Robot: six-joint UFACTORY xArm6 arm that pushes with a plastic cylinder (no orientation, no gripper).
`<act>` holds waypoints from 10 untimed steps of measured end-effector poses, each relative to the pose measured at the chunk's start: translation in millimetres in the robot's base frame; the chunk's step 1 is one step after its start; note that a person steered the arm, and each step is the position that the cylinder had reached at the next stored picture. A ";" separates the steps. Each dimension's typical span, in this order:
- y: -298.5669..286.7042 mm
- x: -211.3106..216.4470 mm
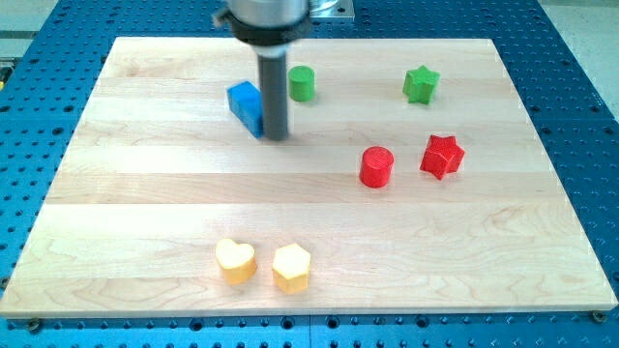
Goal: Separate the cube from the triangle
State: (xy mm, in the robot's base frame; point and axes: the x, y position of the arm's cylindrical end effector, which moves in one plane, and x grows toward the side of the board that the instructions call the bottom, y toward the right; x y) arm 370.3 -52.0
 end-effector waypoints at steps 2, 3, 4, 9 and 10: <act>32.5 24.9; -3.0 -0.3; -19.7 -22.2; -68.5 -94.4; 27.4 -105.4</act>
State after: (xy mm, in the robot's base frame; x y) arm 264.9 -24.7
